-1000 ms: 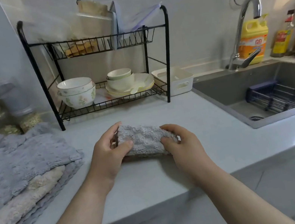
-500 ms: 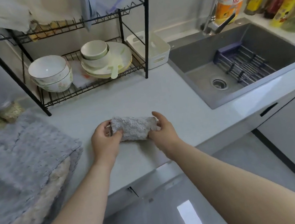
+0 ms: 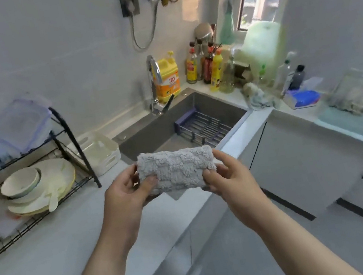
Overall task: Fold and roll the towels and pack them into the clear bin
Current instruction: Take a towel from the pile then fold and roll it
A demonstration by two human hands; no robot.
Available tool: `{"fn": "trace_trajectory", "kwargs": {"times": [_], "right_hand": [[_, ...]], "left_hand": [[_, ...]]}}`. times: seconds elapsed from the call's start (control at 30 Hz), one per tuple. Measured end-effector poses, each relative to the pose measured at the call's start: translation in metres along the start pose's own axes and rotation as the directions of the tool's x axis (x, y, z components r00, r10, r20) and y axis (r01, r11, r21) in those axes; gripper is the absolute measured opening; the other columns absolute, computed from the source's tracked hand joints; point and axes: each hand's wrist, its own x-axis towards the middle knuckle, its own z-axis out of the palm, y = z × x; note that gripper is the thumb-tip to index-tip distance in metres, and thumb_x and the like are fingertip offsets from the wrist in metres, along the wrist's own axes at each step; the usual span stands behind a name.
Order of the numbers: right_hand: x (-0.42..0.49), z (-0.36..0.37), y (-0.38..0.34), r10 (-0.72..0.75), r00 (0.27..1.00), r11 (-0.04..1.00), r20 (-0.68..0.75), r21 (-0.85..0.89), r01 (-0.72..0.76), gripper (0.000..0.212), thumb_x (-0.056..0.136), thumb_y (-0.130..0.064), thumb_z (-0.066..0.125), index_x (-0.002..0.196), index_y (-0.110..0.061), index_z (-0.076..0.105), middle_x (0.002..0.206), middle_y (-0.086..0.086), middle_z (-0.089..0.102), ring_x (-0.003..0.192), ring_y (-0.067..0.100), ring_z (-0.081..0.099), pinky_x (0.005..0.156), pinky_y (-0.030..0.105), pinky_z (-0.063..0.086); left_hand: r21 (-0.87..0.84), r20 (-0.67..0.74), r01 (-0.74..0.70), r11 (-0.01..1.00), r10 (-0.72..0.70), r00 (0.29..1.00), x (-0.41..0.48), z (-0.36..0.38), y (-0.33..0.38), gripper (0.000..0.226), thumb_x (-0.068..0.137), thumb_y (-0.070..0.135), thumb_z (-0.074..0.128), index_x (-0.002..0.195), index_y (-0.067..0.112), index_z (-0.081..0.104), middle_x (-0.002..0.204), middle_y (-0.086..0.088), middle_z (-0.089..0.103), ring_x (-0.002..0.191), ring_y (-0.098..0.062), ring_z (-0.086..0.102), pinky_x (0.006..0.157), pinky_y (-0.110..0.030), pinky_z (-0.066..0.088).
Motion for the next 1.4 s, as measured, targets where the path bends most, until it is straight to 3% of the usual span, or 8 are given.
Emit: {"fn": "trace_trajectory", "kwargs": {"times": [0.27,0.43,0.6,0.9,0.97,1.13,1.27,1.4], "right_hand": [[0.000,-0.180,-0.050,-0.099,0.951,0.993,-0.291,0.039,0.116,0.042,0.088,0.008,0.059,0.123,-0.015,0.061,0.110,0.007,0.073,0.104,0.024,0.069,0.087,0.034,0.055],[0.003,-0.277,-0.072,-0.141,0.862,0.982,-0.488,0.045,0.186,0.044,0.083,0.004,0.063,0.122,-0.015,0.060,0.111,0.010,0.072,0.104,0.026,0.068,0.082,0.031,0.056],[0.026,-0.354,-0.076,-0.132,0.783,0.976,-0.608,0.059,0.210,0.041,0.088,0.011,0.056,0.117,-0.018,0.061,0.105,0.007,0.074,0.102,0.025,0.068,0.085,0.033,0.056],[0.134,-0.494,-0.079,-0.017,0.631,0.998,-0.776,0.023,0.056,0.074,0.057,-0.015,0.070,0.128,-0.027,0.057,0.124,0.010,0.064,0.103,0.016,0.064,0.087,0.029,0.050],[0.157,-0.519,-0.087,-0.003,0.588,0.997,-0.809,0.040,0.060,0.071,0.058,-0.011,0.068,0.127,-0.023,0.059,0.123,0.007,0.066,0.110,0.017,0.064,0.098,0.034,0.048],[0.192,-0.571,-0.103,-0.018,0.481,0.988,-0.876,0.057,0.141,0.043,0.081,0.017,0.054,0.106,-0.014,0.070,0.105,0.005,0.075,0.105,0.024,0.068,0.097,0.039,0.051],[0.215,-0.623,-0.099,0.060,0.437,0.936,-0.897,0.203,0.288,0.037,0.089,0.009,0.050,0.114,-0.014,0.064,0.109,0.014,0.072,0.096,0.025,0.068,0.090,0.043,0.056],[0.250,-0.694,-0.084,0.155,0.418,0.750,-0.895,0.382,0.540,0.025,0.097,-0.006,0.051,0.119,0.001,0.060,0.115,0.018,0.070,0.106,0.024,0.068,0.087,0.035,0.058]], "left_hand": [[-0.043,0.285,0.011,0.999,0.002,0.959,0.054,0.198,0.009,0.038,0.084,-0.013,0.058,0.109,0.014,0.065,0.102,-0.010,0.073,0.090,-0.025,0.071,0.067,-0.028,0.058],[0.044,0.449,-0.113,0.993,0.081,0.890,0.079,0.315,0.007,0.044,0.080,-0.015,0.064,0.110,0.019,0.062,0.101,-0.010,0.070,0.093,-0.019,0.069,0.073,-0.024,0.058],[-0.009,0.541,-0.065,0.998,0.059,0.839,0.125,0.409,-0.015,0.041,0.081,-0.013,0.063,0.106,0.019,0.060,0.095,-0.002,0.074,0.088,-0.012,0.070,0.071,-0.019,0.056],[0.014,0.730,-0.011,1.000,-0.003,0.683,0.276,0.575,-0.067,0.039,0.080,-0.012,0.067,0.106,0.016,0.065,0.096,-0.006,0.074,0.090,-0.017,0.069,0.075,-0.021,0.056],[0.028,0.779,0.011,1.000,-0.029,0.626,0.307,0.613,-0.072,0.038,0.081,-0.012,0.066,0.108,0.015,0.064,0.096,-0.003,0.074,0.089,-0.016,0.069,0.074,-0.021,0.056],[0.090,0.833,0.076,0.993,-0.116,0.540,0.351,0.694,-0.095,0.041,0.082,-0.017,0.060,0.111,0.012,0.061,0.098,-0.002,0.074,0.092,-0.018,0.069,0.084,-0.032,0.056],[0.188,0.878,0.049,0.981,-0.190,0.440,0.371,0.749,-0.124,0.053,0.070,-0.005,0.069,0.118,0.015,0.061,0.109,-0.005,0.071,0.103,-0.020,0.067,0.091,-0.035,0.052],[0.238,0.854,-0.039,0.970,-0.190,0.483,0.373,0.812,-0.152,0.041,0.063,0.009,0.072,0.101,0.021,0.063,0.094,0.002,0.071,0.087,-0.012,0.067,0.074,-0.024,0.051]]}}
